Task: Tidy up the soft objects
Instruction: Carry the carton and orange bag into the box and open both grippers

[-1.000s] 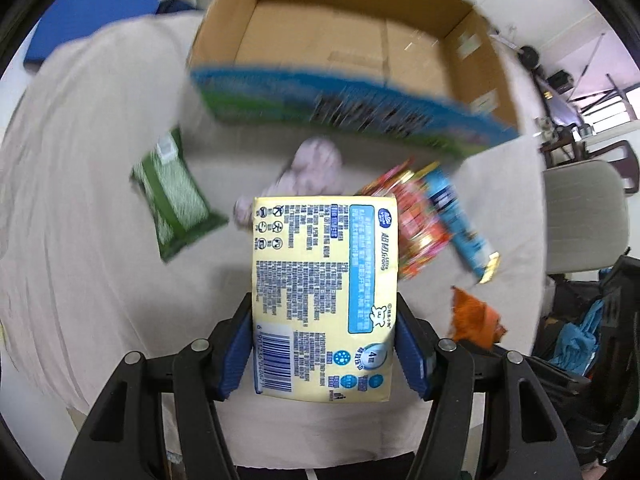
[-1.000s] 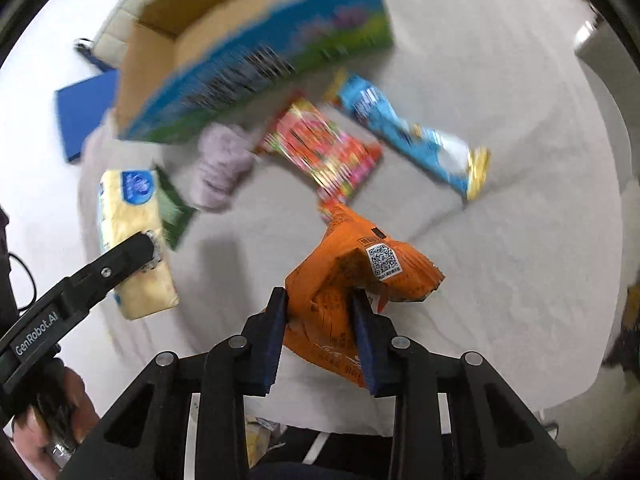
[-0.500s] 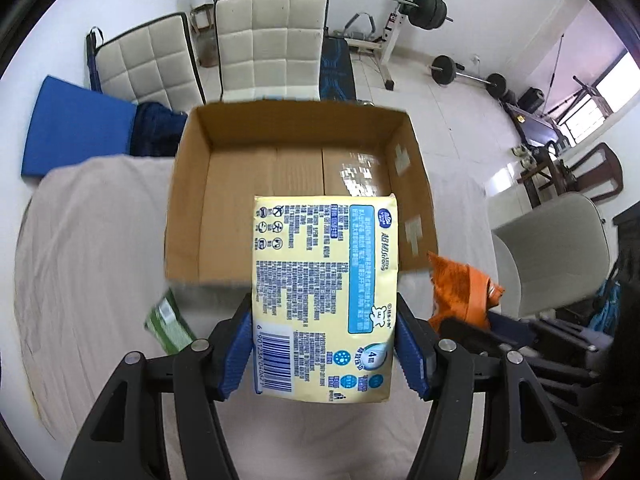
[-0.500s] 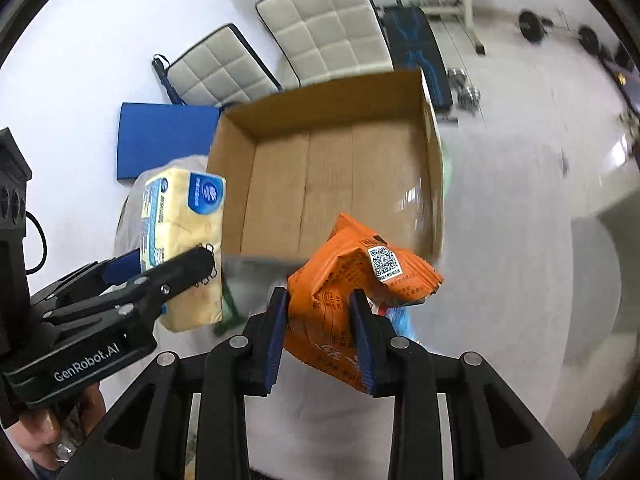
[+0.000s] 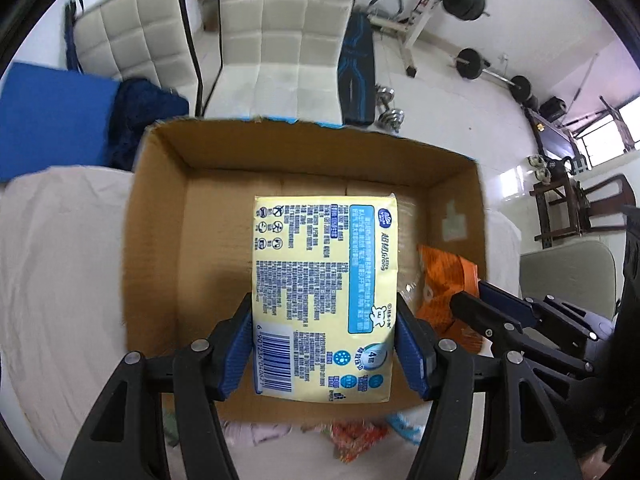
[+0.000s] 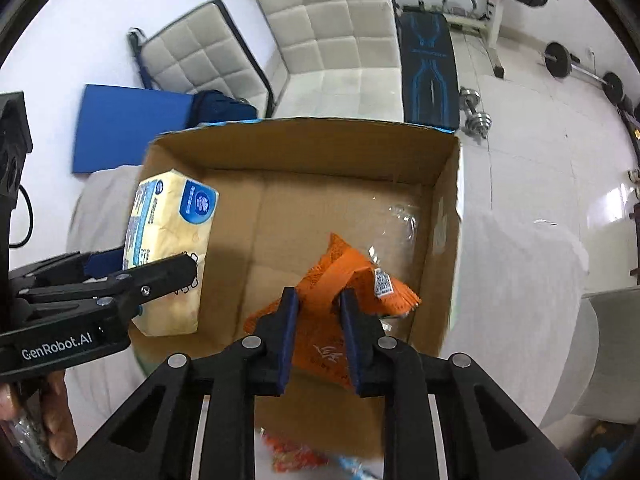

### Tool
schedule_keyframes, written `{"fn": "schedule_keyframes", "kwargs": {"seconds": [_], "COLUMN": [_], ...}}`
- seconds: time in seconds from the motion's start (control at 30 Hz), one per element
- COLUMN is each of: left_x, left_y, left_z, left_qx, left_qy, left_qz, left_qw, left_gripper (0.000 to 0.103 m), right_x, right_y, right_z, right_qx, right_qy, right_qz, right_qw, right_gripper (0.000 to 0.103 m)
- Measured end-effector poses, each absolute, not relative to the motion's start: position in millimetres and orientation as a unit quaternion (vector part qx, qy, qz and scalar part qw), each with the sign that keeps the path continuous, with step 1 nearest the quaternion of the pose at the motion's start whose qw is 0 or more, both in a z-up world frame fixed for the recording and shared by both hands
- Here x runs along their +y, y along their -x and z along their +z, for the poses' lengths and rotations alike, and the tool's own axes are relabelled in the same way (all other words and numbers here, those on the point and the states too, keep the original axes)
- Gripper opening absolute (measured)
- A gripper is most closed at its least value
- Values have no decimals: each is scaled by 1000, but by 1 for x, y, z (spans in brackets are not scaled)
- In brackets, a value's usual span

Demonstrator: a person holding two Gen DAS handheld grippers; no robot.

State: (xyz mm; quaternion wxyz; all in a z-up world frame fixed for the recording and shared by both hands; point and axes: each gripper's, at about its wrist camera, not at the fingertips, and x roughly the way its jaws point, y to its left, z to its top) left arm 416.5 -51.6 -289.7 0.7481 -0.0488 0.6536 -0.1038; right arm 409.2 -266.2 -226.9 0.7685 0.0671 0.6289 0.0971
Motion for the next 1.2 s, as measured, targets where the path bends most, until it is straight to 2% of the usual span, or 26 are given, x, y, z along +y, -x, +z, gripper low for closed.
{"fn": "schedule_keyframes", "kwargs": {"seconds": [0.3, 0.57, 0.63, 0.7, 0.97, 1.03, 1.07, 1.1, 1.13, 1.2], "left_x": [-63, -80, -81, -83, -76, -73, -71, -68, -66, -61], "left_y": [-464, -479, -480, -479, -466, -456, -451, -443, -440, -430], "left_z": [-360, -377, -374, -367, -331, -322, -317, -312, -309, -303], "left_qx": [698, 719, 719, 714, 689, 683, 680, 673, 669, 662], "left_qy": [53, 27, 22, 11, -8, -7, -6, -5, -6, -9], "left_qz": [-100, -101, -101, -97, -89, -89, -88, -86, -83, -76], "left_qw": [707, 688, 688, 693, 719, 725, 728, 734, 738, 745], "left_gripper": [61, 61, 62, 62, 66, 77, 78, 80, 87, 96], "right_x": [-272, -282, -283, -283, -278, -274, -272, -270, -267, -264], "right_y": [-461, -472, -471, -466, -439, -428, -421, -416, -408, -394], "right_z": [-272, -300, -297, -292, -286, -285, -284, -284, -283, -282], "right_qx": [621, 642, 644, 644, 662, 666, 668, 669, 670, 670], "right_qy": [-70, -72, -70, -76, -67, -66, -65, -62, -56, -57], "right_qz": [59, 30, 21, 20, 11, 13, 12, 11, 9, 9], "right_qw": [778, 762, 762, 761, 747, 743, 741, 741, 740, 740], "right_gripper": [23, 27, 53, 64, 66, 75, 78, 85, 91, 94]}}
